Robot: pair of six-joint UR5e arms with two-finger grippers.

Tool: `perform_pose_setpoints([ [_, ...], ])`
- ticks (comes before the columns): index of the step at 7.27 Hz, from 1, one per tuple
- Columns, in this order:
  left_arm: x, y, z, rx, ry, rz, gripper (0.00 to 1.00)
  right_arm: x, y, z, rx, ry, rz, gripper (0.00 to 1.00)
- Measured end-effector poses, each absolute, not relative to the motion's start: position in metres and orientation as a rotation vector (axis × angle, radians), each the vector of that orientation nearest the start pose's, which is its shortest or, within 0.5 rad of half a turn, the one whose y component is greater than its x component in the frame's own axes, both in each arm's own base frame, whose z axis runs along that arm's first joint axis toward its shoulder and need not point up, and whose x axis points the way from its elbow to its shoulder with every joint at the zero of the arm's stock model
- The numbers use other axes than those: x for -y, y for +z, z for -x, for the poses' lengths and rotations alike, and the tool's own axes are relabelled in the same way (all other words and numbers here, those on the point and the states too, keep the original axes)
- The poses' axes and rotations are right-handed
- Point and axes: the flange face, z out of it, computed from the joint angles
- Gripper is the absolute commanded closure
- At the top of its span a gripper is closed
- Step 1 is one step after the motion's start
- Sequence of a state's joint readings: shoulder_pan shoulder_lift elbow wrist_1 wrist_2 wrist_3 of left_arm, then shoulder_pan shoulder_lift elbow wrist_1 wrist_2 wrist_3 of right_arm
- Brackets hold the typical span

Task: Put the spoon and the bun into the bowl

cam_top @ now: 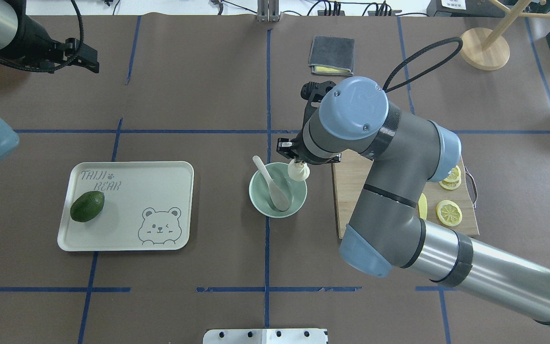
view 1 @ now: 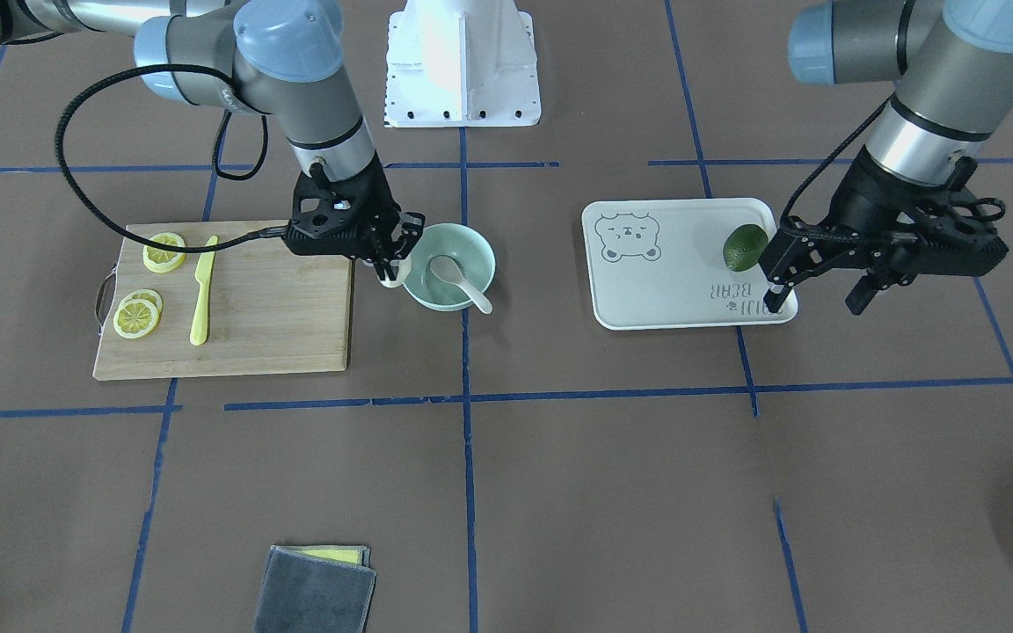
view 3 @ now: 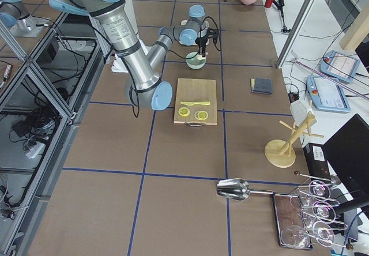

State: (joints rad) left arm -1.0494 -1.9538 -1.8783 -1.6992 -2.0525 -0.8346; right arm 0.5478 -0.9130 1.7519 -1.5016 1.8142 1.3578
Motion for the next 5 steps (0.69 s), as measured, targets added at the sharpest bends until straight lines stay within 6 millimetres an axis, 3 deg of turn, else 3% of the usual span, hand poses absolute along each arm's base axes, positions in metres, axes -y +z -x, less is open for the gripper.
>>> perform_pose_setpoints([
  [1, 0.559, 0.303, -0.216, -0.841, -0.079, -0.342, 0.0, 0.43, 0.184, 0.515, 0.926, 0.196, -0.125, 0.85],
  [2, 0.558, 0.316, -0.207, -0.82, -0.056, -0.347, 0.0, 0.427, 0.181, 0.52, 0.929, 0.191, -0.126, 0.04],
  [5, 0.558, 0.365, -0.167, -0.737, 0.026, -0.37, 0.0, 0.428, 0.165, 0.526, 0.948, 0.194, -0.132, 0.0],
])
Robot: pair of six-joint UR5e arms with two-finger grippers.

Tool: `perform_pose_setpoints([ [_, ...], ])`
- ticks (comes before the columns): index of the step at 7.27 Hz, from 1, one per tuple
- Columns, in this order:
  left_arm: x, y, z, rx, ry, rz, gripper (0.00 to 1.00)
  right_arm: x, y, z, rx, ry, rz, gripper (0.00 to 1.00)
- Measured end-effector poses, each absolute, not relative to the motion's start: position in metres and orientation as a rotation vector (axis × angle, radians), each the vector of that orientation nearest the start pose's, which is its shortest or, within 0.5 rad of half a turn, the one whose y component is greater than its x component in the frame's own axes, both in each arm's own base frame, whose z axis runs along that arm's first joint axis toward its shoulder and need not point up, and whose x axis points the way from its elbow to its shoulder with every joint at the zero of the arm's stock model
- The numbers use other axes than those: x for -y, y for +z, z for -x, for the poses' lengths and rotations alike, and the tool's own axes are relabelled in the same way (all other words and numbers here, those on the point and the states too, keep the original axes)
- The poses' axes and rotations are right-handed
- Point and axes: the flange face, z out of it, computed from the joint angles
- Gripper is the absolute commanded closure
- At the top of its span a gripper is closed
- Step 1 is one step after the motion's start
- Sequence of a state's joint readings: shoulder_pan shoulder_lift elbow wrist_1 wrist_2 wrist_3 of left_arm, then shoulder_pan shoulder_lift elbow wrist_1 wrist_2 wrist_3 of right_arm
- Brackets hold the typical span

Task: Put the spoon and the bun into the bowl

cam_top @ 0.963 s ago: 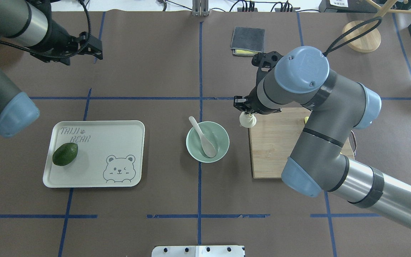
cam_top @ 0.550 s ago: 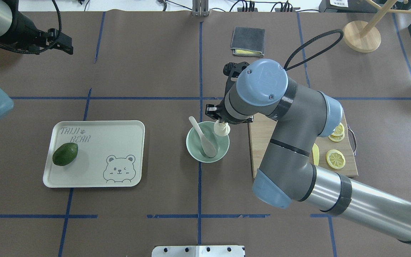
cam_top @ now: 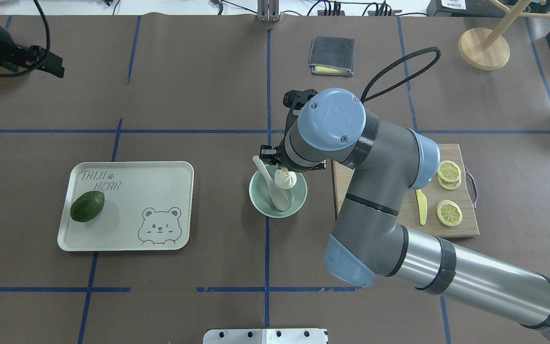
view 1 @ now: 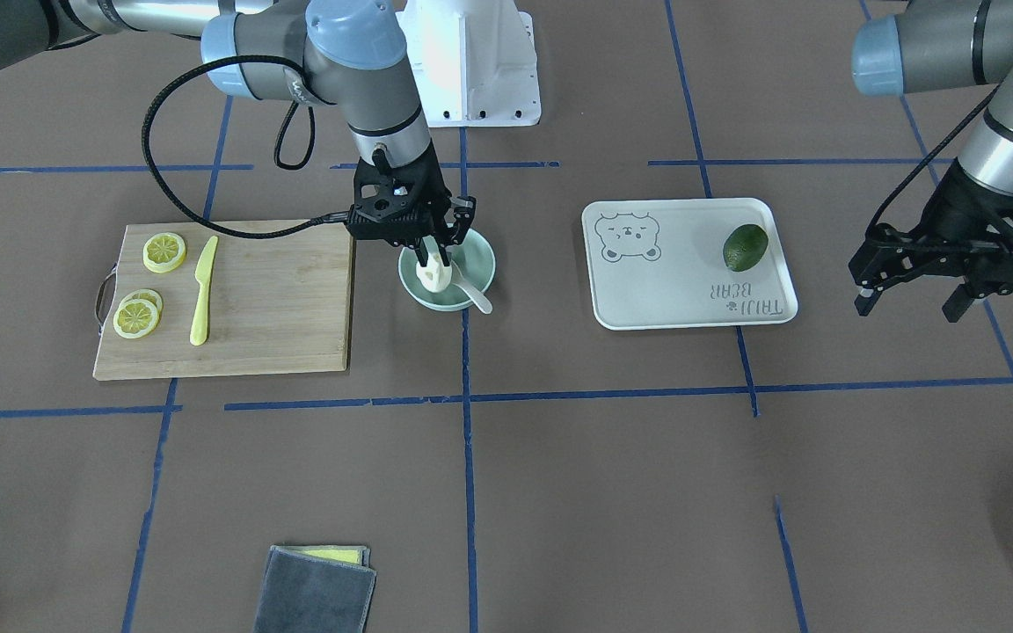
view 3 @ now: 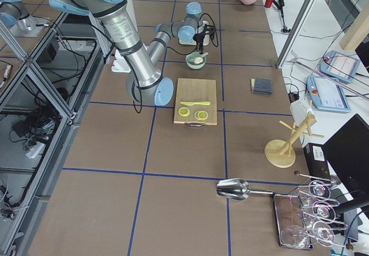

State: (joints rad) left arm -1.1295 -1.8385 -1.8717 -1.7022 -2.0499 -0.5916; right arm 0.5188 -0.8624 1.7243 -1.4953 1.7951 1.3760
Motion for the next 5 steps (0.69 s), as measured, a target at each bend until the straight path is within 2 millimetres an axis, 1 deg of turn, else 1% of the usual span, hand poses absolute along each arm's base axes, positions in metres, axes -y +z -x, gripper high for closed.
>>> perform_pose_setpoints([
  [1, 0.558, 0.378, -0.15, -0.712, 0.052, -0.38, 0.0, 0.428, 0.161, 0.526, 0.954, 0.202, -0.129, 0.0],
  [2, 0.559, 0.391, -0.13, -0.685, 0.082, -0.393, 0.0, 0.432, 0.158, 0.522, 0.958, 0.209, -0.132, 0.0],
  [3, 0.558, 0.407, -0.111, -0.658, 0.11, -0.398, 0.0, 0.441, 0.158, 0.509, 0.953, 0.22, -0.138, 0.0],
  [4, 0.554, 0.429, -0.089, -0.629, 0.131, -0.391, 0.0, 0.453, 0.162, 0.484, 0.926, 0.219, -0.147, 0.0],
  [5, 0.548, 0.455, -0.064, -0.622, 0.149, -0.368, 0.0, 0.461, 0.168, 0.451, 0.874, 0.186, -0.163, 0.0],
])
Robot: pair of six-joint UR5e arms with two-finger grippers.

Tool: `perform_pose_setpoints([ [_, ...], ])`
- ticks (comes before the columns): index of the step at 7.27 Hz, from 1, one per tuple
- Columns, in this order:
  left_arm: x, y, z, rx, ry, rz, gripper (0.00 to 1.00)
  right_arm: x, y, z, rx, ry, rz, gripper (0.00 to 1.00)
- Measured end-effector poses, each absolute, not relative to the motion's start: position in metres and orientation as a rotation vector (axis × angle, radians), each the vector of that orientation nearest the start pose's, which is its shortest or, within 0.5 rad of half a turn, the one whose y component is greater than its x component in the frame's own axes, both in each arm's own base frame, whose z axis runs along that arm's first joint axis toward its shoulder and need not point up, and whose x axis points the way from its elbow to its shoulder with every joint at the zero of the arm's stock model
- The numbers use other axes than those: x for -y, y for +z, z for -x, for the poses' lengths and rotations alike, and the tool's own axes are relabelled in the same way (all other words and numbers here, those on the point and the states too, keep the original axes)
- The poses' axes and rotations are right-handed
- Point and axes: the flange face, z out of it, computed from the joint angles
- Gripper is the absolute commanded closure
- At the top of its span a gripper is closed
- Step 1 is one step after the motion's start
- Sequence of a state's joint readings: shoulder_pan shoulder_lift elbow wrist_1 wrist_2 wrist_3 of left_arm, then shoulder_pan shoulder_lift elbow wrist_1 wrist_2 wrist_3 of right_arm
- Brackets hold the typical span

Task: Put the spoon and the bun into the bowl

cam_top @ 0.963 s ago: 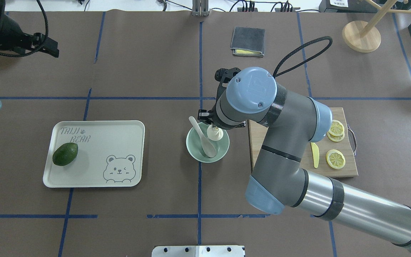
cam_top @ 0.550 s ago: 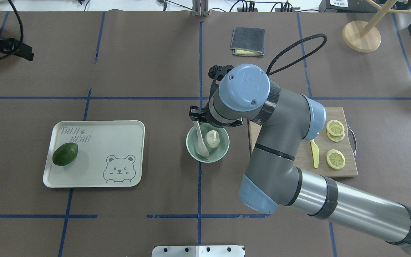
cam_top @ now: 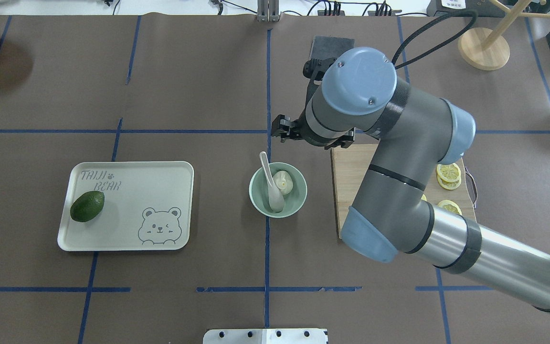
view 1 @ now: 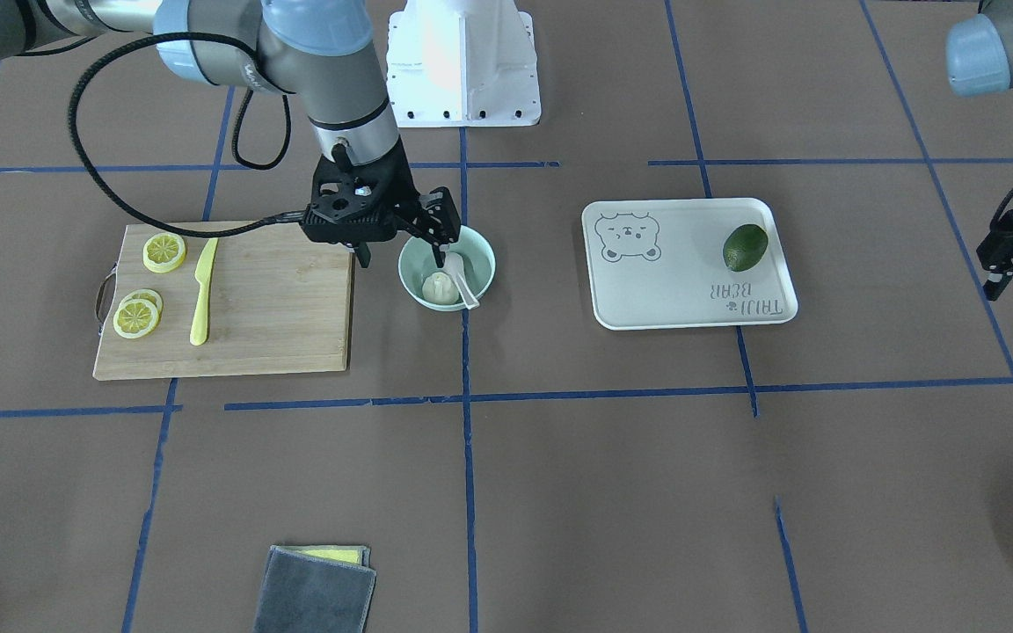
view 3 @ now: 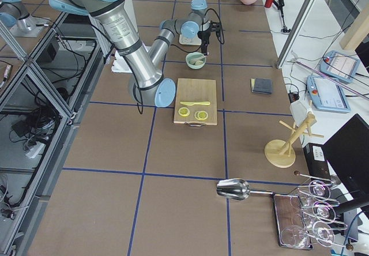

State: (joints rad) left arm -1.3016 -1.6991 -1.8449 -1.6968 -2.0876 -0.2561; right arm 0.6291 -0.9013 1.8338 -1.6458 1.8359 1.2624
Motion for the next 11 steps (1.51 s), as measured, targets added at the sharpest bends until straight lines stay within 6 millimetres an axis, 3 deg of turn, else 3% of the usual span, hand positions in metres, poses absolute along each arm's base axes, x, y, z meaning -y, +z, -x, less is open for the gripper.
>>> perform_pose_setpoints([
  [2, 0.538, 0.52, -0.001, -0.651, 0.186, -0.309, 0.0, 0.475, 0.191, 0.374, 0.796, 0.098, -0.18, 0.0],
  [3, 0.536, 0.554, 0.029, -0.648, 0.204, -0.288, 0.0, 0.486, 0.213, 0.328, 0.791, 0.067, -0.167, 0.0],
  [5, 0.528, 0.603, 0.064, -0.64, 0.224, -0.206, 0.0, 0.508, 0.281, 0.222, 0.788, -0.003, -0.138, 0.0],
  [8, 0.519, 0.613, 0.071, -0.66, 0.199, -0.098, 0.0, 0.527, 0.434, 0.065, 0.781, -0.111, -0.077, 0.0],
  [10, 0.513, 0.622, 0.067, -0.721, 0.172, -0.043, 0.0, 0.533, 0.521, -0.006, 0.805, -0.115, -0.032, 0.0],
  [11, 0.51, 0.625, 0.066, -0.74, 0.159, -0.015, 0.0, 0.529, 0.547, -0.027, 0.821, -0.091, -0.011, 0.0],
])
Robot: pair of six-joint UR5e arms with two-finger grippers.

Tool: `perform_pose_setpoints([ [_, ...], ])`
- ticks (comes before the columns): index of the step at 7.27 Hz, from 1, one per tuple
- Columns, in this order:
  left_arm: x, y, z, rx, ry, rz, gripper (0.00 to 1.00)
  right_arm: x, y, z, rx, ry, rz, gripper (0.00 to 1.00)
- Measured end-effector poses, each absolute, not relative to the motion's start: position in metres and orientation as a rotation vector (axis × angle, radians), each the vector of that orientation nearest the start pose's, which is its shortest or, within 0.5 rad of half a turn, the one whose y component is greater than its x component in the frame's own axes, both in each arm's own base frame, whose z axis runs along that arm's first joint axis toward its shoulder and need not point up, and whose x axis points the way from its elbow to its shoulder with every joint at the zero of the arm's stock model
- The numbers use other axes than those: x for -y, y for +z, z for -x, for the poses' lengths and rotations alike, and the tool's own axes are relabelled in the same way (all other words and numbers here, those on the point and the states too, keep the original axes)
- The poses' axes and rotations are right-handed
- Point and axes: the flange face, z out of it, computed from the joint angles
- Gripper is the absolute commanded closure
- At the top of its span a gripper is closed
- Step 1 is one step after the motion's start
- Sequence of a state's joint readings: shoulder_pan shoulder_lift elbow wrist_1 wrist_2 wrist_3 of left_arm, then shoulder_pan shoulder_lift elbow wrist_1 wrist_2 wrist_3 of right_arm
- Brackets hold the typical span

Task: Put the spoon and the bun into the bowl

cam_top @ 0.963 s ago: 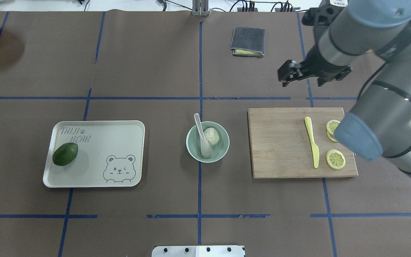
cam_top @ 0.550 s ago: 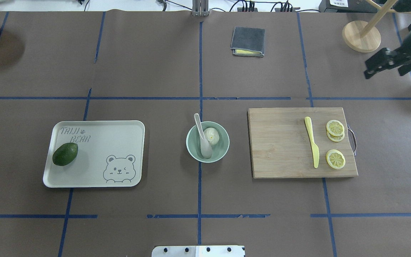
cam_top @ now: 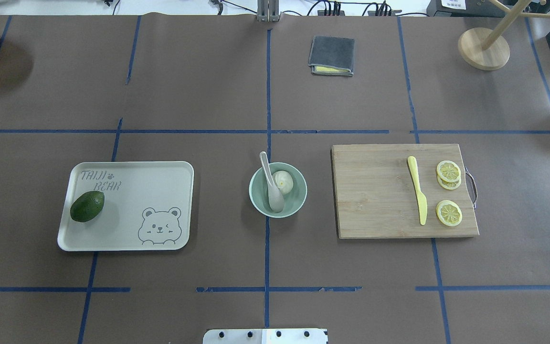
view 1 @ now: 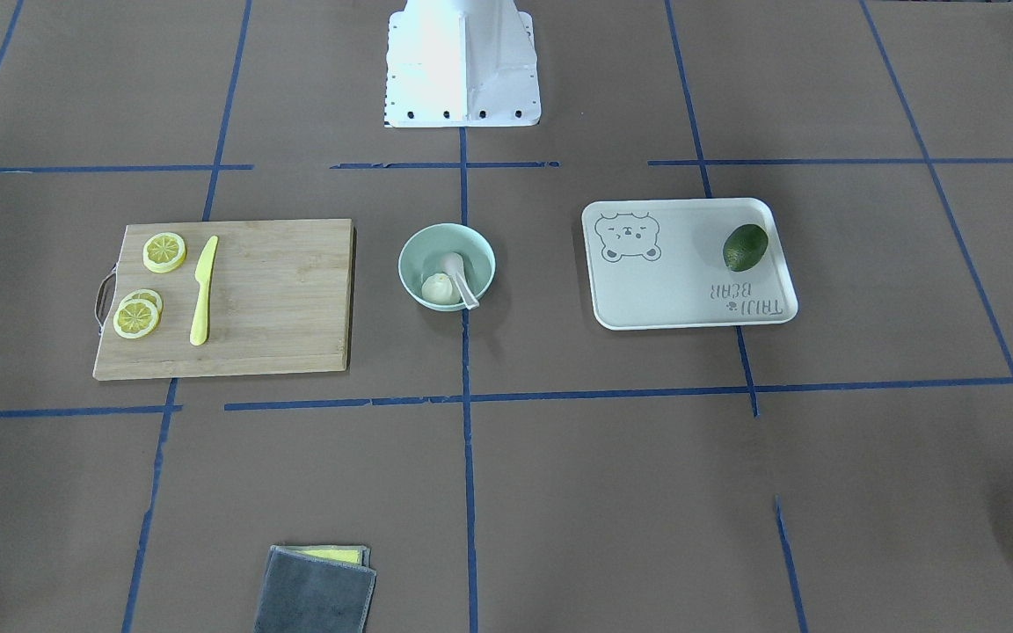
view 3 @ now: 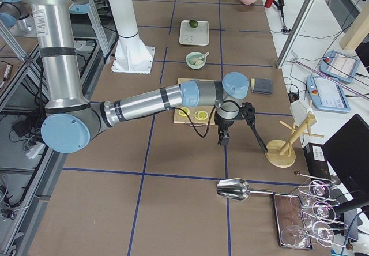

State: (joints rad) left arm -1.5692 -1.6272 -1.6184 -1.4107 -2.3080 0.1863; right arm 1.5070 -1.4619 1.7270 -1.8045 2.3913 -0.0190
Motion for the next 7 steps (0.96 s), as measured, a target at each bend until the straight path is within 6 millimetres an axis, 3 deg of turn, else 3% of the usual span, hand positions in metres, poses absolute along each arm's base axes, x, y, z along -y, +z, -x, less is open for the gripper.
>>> perform_pose_setpoints([
  [4, 0.5, 0.639, 0.065, -0.747, 0.147, 0.024, 0.0, 0.516, 0.607, -0.081, 0.86, -0.08, -0.002, 0.0],
  [7, 0.489, 0.65, 0.065, -0.752, 0.139, 0.039, 0.0, 0.505, 0.646, -0.091, 0.862, -0.066, 0.01, 0.0],
])
